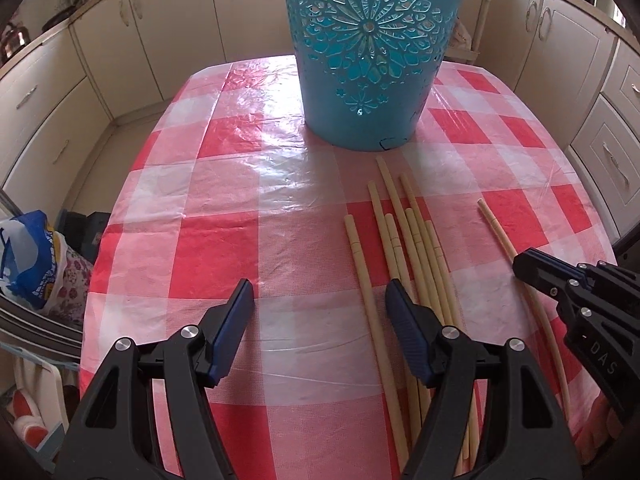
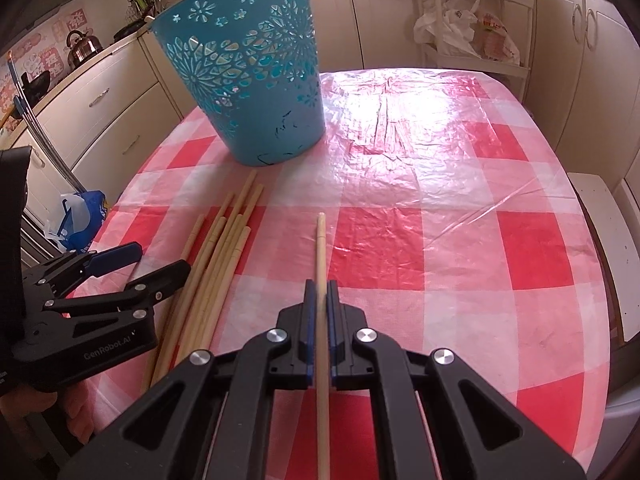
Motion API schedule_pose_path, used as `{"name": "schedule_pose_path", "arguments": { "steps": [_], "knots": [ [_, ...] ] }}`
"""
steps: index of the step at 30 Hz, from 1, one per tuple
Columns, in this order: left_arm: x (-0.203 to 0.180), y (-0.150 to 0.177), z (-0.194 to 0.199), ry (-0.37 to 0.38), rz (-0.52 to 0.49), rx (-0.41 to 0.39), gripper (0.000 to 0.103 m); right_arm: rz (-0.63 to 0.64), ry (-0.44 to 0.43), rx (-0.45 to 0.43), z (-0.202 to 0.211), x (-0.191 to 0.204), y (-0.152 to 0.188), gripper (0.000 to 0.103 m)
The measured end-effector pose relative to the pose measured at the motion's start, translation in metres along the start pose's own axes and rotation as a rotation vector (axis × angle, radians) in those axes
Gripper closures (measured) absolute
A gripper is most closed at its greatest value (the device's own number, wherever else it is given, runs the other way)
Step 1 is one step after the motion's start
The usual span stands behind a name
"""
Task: Organize utensils
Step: 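Close the left gripper on a chopstick while the right gripper holds its chopstick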
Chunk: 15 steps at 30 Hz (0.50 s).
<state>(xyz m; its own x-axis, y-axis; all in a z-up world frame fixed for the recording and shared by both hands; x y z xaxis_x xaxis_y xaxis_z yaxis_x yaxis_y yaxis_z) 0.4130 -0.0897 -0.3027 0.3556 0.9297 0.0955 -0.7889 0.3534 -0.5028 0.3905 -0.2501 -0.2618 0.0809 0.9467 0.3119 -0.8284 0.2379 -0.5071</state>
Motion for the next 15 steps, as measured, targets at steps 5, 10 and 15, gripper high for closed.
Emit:
{"name": "schedule_pose_path", "arguments": {
  "steps": [5,10,15],
  "knots": [
    [-0.012,-0.008,-0.001,0.029,-0.053,-0.017,0.067,0.032,0.013,0.003,-0.002,0.006,0.001,0.097],
    [-0.013,-0.010,-0.002,0.097,-0.026,-0.013,0.096,0.033,0.007,0.004,-0.001,0.006,0.002,0.097],
    [-0.007,-0.009,-0.003,0.150,0.013,-0.007,0.096,0.065,0.037,0.013,-0.004,0.012,0.002,0.097]
  ]
}}
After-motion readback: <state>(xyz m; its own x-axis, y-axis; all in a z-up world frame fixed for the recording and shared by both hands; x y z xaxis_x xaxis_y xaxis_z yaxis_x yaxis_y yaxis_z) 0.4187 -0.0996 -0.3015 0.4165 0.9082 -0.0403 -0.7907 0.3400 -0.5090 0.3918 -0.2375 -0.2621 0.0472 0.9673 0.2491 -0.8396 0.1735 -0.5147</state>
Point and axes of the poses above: each gripper's, at about its wrist camera, not at the fingertips, and z roughly against the way its jaws point, x to its left, y to its underside, the point moved 5 cm from there along -z, roughly the way its jaws point, and after that the axes turned 9 degrees about -z, right-handed, at the moved point
